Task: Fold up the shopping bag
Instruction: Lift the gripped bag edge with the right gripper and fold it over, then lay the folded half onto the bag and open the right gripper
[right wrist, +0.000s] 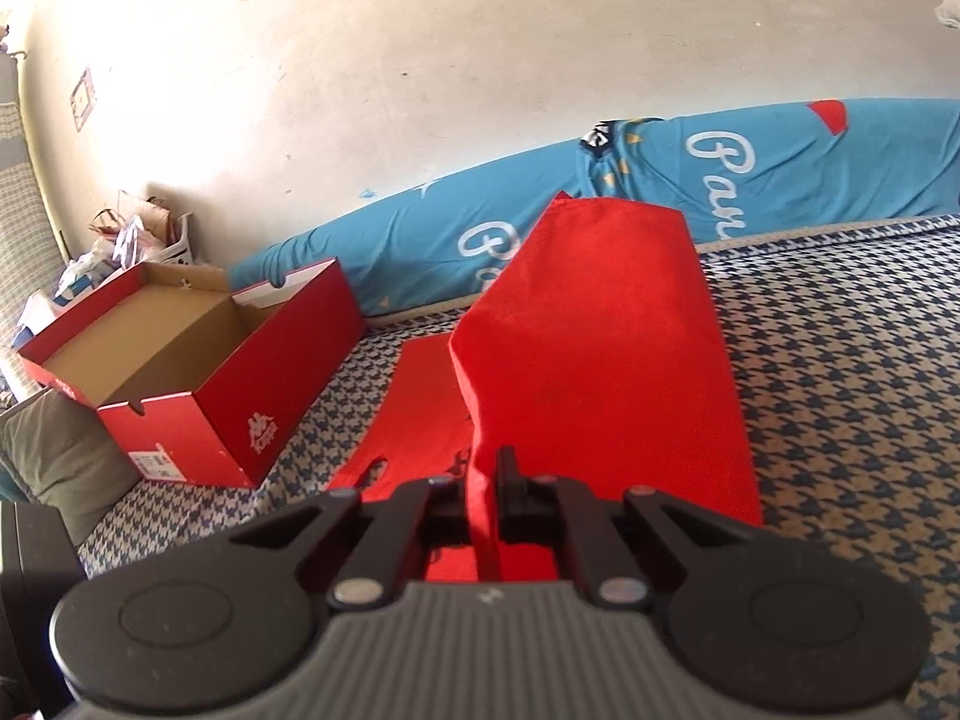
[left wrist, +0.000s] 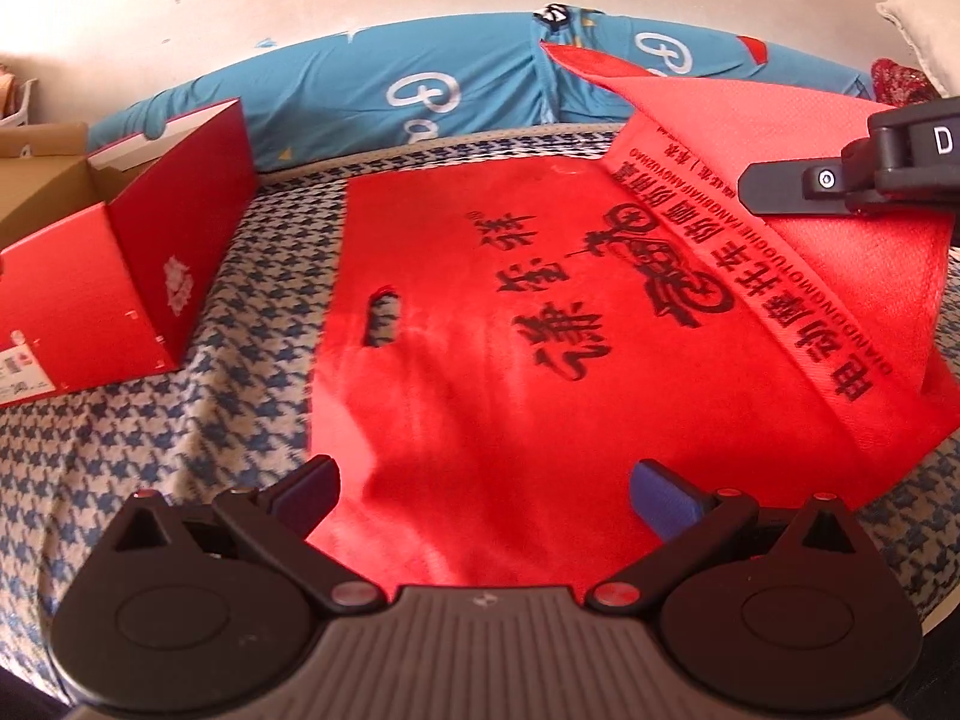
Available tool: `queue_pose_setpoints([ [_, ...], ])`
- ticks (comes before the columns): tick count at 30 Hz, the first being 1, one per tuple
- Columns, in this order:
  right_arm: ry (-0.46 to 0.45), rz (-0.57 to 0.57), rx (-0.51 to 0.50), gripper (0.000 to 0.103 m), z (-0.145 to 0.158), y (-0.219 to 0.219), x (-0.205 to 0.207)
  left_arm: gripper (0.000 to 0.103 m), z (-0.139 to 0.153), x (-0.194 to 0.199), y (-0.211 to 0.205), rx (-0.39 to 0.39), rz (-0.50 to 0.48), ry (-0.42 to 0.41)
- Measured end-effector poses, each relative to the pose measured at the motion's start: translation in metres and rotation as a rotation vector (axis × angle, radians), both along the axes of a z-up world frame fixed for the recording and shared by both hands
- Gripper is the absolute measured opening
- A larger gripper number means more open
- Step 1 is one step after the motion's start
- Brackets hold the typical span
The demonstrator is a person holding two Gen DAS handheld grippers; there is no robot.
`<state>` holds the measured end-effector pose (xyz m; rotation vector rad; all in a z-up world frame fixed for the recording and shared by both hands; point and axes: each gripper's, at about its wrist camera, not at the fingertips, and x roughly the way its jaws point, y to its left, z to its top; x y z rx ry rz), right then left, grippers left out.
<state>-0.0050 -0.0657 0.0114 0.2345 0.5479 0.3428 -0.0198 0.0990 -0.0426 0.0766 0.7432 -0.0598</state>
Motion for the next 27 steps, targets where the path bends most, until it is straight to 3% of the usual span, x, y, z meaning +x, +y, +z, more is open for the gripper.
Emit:
queue_pose_setpoints([
  [12,0.02,0.147,-0.007,0.003,-0.01,0.061,0.008,0.103,-0.001,-0.01,0.048,-0.028,0.118,0.004],
  [27,0.06,0.214,-0.038,0.003,-0.029,0.1,0.011,0.103,-0.005,-0.022,0.075,-0.037,0.184,0.022],
])
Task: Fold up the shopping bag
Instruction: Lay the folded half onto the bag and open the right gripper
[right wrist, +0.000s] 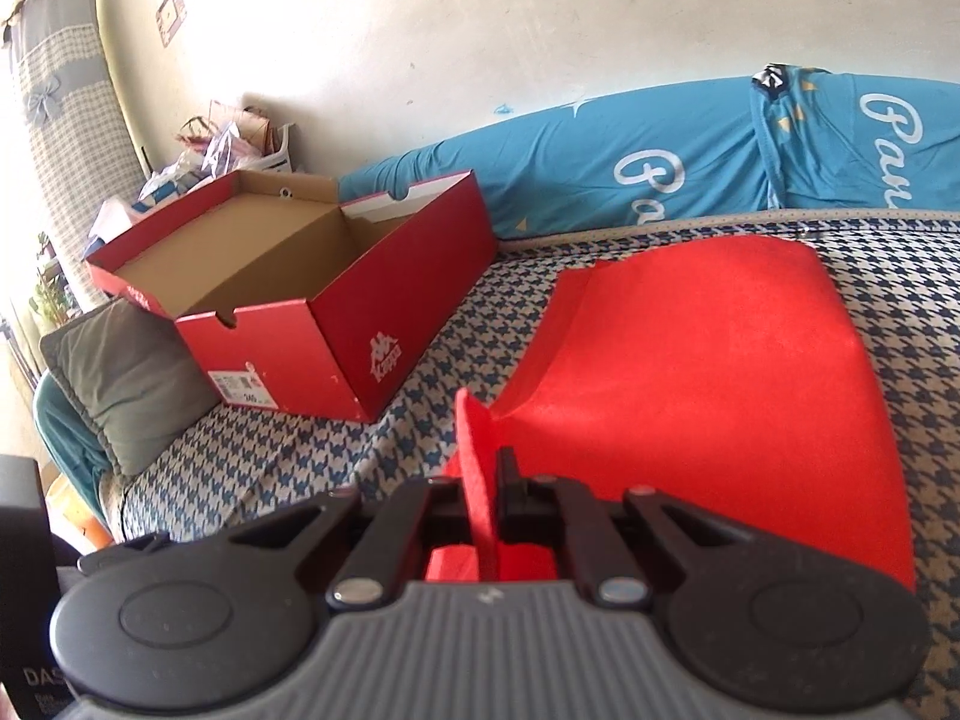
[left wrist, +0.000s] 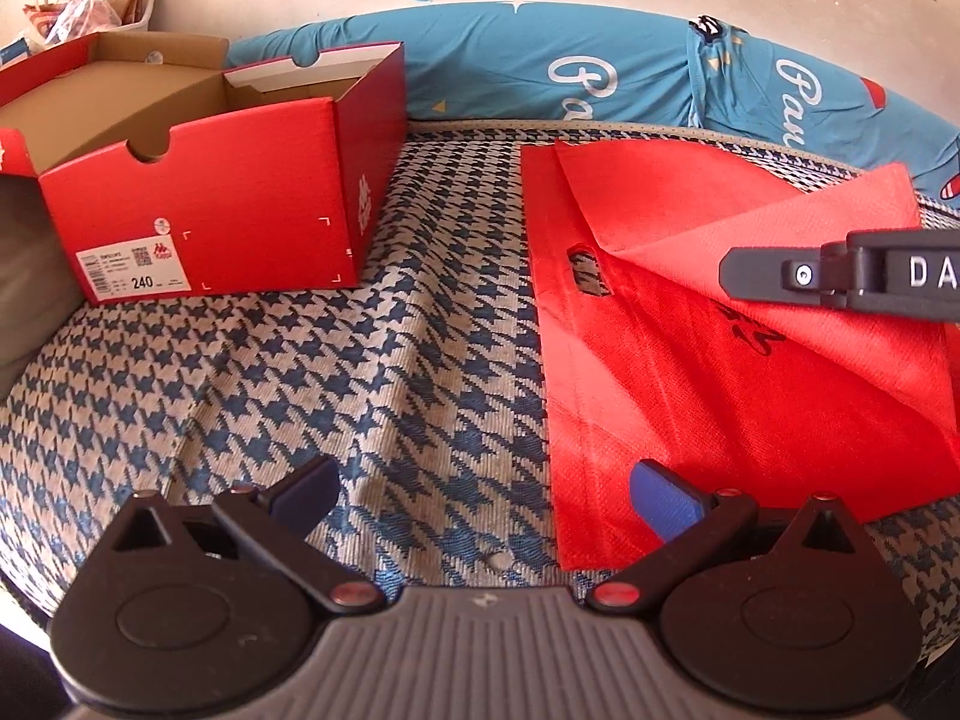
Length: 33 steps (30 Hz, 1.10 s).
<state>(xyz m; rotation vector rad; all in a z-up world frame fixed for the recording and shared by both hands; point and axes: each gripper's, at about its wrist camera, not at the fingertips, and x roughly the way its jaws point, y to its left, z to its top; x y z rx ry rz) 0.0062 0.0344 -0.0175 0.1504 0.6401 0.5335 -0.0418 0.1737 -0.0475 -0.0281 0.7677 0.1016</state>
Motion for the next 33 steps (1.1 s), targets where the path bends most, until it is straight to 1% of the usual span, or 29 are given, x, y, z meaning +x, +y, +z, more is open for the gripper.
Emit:
queue_pose_setpoints([
  [3,-0.006,0.0,-0.007,0.002,-0.001,0.003,0.0,0.103,0.0,-0.001,0.0,0.006,0.004,-0.004],
  [7,0.002,-0.001,0.022,0.002,0.002,0.001,0.003,0.103,0.0,-0.001,0.0,0.014,0.007,-0.002],
  [13,-0.006,0.029,0.026,0.002,0.005,0.009,0.007,0.103,0.001,-0.003,0.002,0.031,0.017,-0.007],
  [24,-0.003,0.087,0.023,0.002,0.0,0.026,0.016,0.103,-0.002,-0.006,0.018,0.031,0.059,0.007],
  [27,-0.005,0.114,0.02,0.002,-0.002,0.032,0.014,0.103,-0.003,-0.005,0.019,0.029,0.06,0.012],
  [33,0.021,0.149,0.014,0.002,-0.01,0.038,0.019,0.103,-0.006,-0.004,0.02,0.025,0.055,0.023],
])
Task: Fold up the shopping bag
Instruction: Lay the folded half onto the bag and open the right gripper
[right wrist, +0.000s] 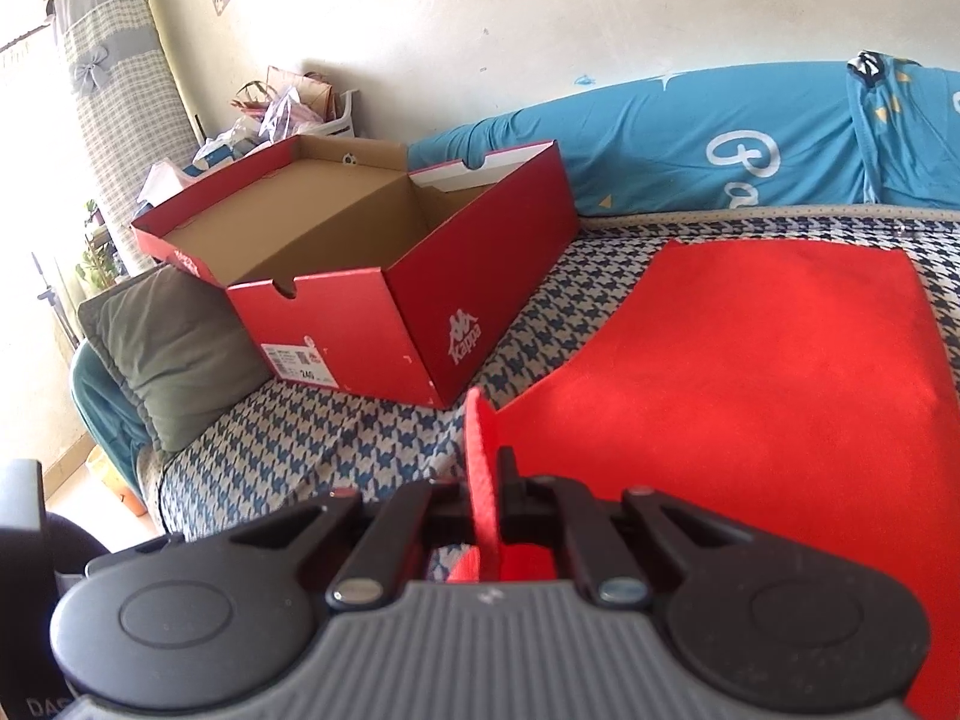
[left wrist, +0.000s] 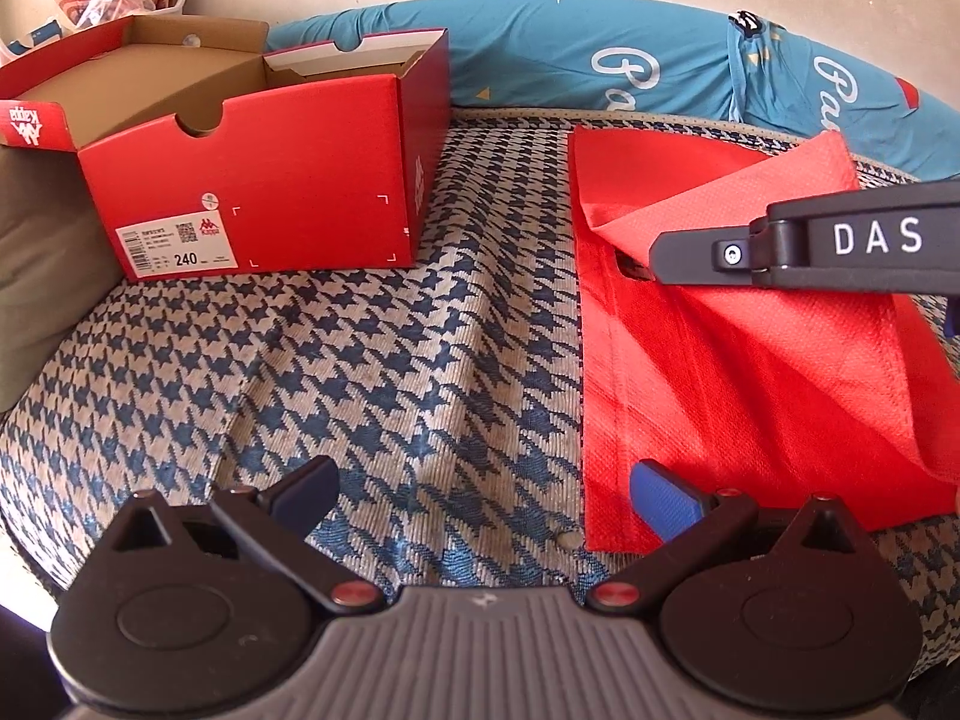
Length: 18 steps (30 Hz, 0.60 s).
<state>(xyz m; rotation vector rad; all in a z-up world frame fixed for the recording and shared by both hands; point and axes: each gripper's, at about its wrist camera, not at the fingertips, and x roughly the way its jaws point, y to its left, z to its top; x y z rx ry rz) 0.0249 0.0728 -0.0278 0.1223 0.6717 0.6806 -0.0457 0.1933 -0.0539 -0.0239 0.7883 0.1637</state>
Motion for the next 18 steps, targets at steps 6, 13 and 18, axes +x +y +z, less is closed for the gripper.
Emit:
queue_pose_setpoints([
  [6,0.046,0.044,-0.014,0.004,-0.009,0.005,0.006,0.103,-0.001,-0.001,-0.001,0.001,0.0,0.003],
  [13,0.065,0.095,-0.07,0.009,-0.023,0.02,0.006,0.103,0.0,-0.004,-0.003,0.012,0.0,0.002],
  [18,0.048,0.119,-0.065,0.022,-0.021,0.021,0.001,0.103,0.0,-0.005,-0.003,0.02,0.007,0.002],
])
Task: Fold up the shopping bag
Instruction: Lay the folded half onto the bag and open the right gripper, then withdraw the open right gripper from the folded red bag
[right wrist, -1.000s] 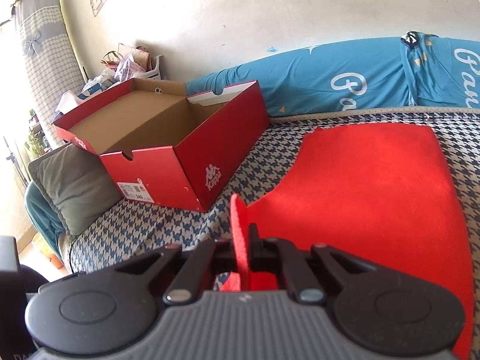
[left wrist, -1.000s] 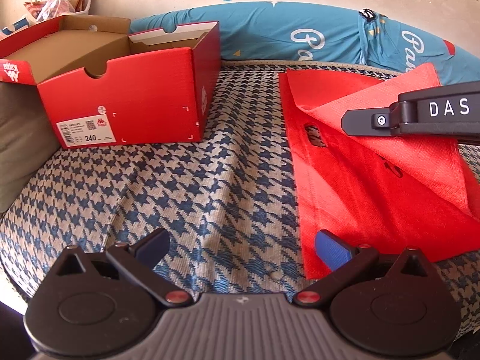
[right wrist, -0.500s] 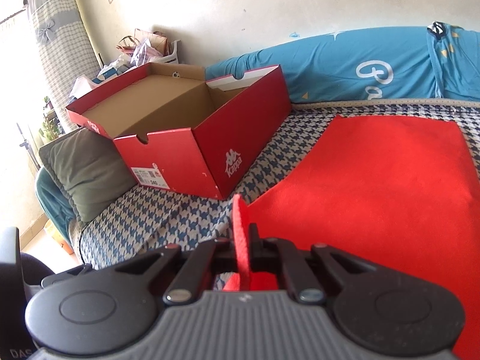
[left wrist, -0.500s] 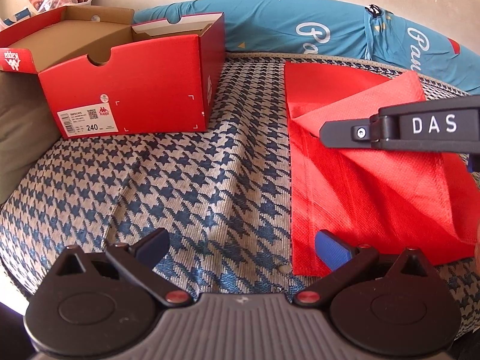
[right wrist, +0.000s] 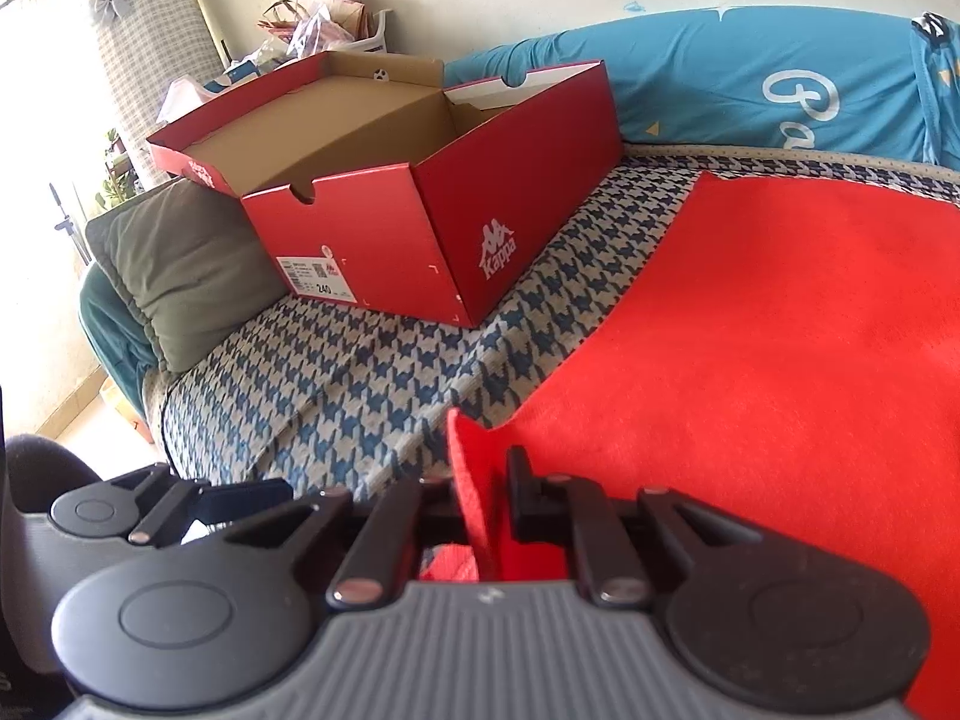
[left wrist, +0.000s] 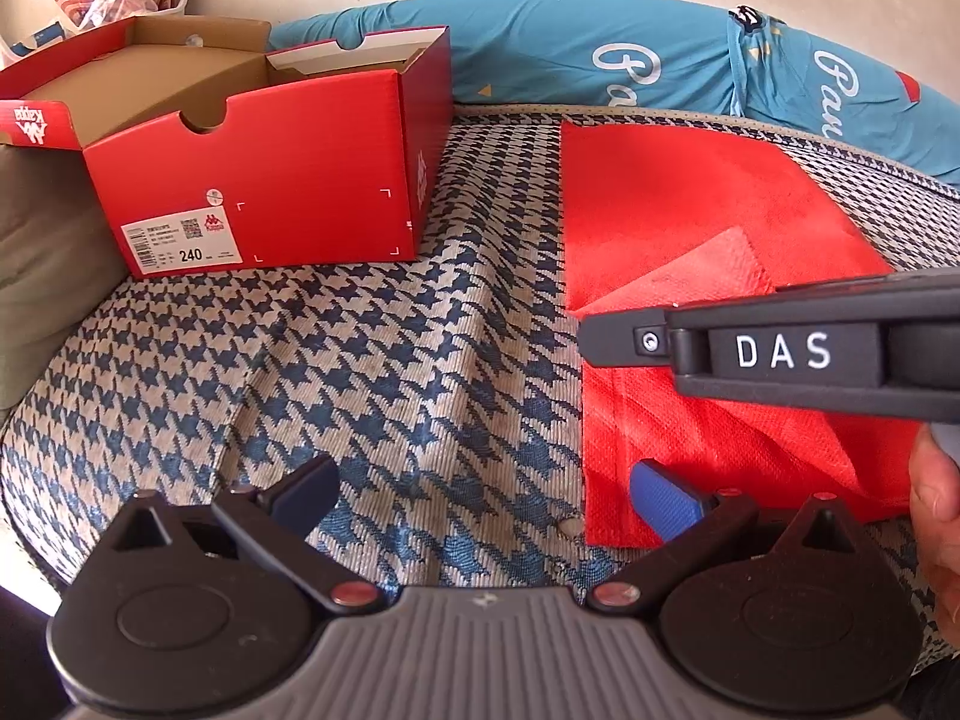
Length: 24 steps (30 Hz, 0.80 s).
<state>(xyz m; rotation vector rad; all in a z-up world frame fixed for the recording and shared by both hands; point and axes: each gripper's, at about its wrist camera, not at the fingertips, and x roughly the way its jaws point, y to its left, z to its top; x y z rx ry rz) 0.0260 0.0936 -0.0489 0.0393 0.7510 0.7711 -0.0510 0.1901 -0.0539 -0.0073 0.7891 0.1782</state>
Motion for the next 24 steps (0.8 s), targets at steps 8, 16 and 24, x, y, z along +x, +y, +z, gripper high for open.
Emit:
queue_pose_setpoints([
  [8,-0.041,0.059,0.017,0.037,0.012,0.001,-0.016,0.103,0.003,-0.007,-0.001,0.018,0.016,0.009],
  [16,-0.086,0.119,0.09,0.063,0.042,-0.01,-0.029,0.103,0.014,-0.032,-0.006,0.024,0.033,0.003],
  [24,-0.131,-0.081,0.099,0.077,0.064,-0.059,-0.025,0.103,0.034,-0.051,-0.018,0.018,-0.002,-0.062],
])
